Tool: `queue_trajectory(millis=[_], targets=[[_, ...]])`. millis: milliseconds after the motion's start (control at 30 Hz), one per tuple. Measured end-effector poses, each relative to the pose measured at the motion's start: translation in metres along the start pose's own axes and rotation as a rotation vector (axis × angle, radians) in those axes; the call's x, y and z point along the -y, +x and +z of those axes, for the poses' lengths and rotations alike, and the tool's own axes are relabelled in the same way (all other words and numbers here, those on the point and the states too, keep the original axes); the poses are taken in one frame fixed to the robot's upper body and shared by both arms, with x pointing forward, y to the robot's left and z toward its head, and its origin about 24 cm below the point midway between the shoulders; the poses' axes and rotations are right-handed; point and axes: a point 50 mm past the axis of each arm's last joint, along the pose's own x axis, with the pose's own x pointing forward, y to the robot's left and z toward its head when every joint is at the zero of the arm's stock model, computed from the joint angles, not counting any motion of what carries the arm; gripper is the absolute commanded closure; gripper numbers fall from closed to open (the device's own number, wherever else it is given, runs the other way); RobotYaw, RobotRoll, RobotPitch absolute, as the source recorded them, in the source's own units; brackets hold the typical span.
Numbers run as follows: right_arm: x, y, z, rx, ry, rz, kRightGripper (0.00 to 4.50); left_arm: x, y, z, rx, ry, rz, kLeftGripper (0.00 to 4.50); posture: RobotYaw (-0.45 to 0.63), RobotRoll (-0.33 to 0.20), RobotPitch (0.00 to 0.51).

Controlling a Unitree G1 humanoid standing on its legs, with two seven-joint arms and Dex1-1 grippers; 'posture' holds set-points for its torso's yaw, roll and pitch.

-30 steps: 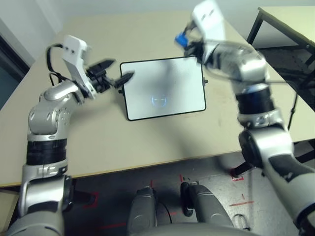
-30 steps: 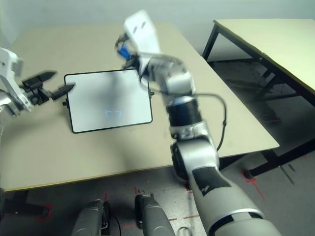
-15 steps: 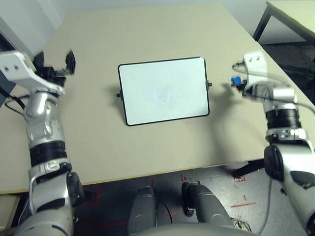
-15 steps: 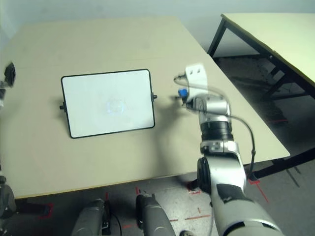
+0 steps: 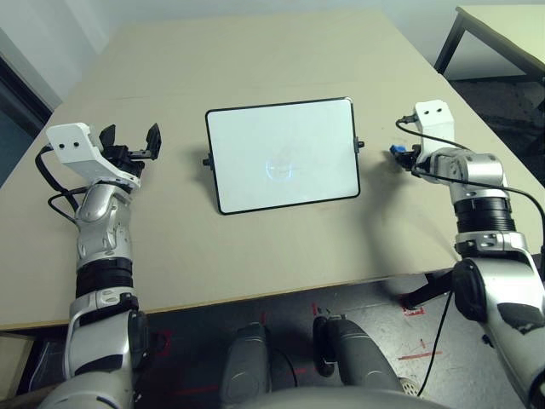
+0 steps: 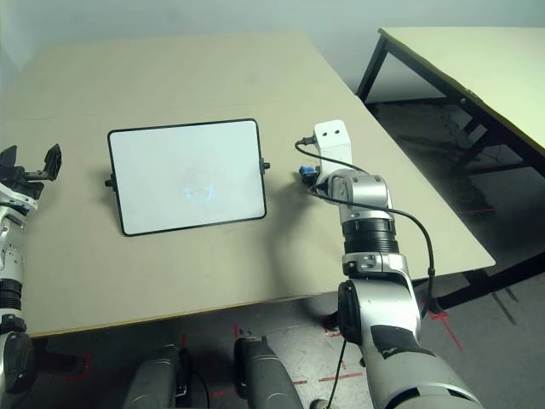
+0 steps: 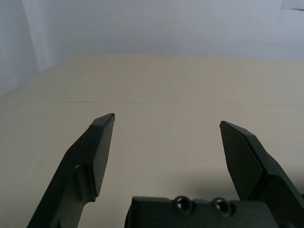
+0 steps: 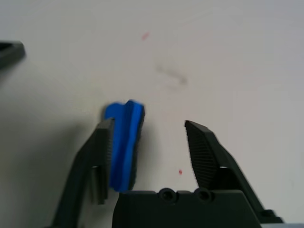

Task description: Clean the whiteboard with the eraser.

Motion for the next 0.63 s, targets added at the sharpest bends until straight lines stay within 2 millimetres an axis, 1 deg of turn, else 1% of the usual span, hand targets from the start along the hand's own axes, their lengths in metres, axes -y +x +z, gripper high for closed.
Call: queue_trajectory(millis=[33,167,300,367,433,533,633], targets=[[0.002,-0.001,0.002,0.031,0.004,-0.002,0.07,0.000,0.000,0.000,0.000,0.000,0.000,0.00,-0.02,0.000,0.095],[0.020,-0.003,0.003,0.117,0.053,-0.065,0.03,0.001,0.001,0.001,0.003,0.001,-0.003,0.00,-0.04,0.000,0.090],[0.047,-0.001,-0.002,0.288,0.050,-0.171,0.03,0.004,0.005,0.002,0.026,0.007,-0.001,0.00,-0.06,0.000,0.084],[0.060,0.002,-0.014,0.334,0.034,-0.215,0.03,0.006,0.007,0.000,0.041,0.004,0.018,0.00,-0.06,0.000,0.077],[0.065,0.005,-0.026,0.341,0.017,-0.225,0.03,0.006,0.007,-0.002,0.049,0.004,0.043,0.00,-0.07,0.000,0.070],[0.063,0.008,-0.043,0.362,-0.032,-0.195,0.03,0.004,0.007,-0.008,0.057,0.017,0.093,0.00,-0.07,0.000,0.061],[0.063,0.010,-0.055,0.353,-0.031,-0.188,0.03,0.003,0.008,-0.012,0.058,0.017,0.123,0.00,-0.07,0.000,0.044]])
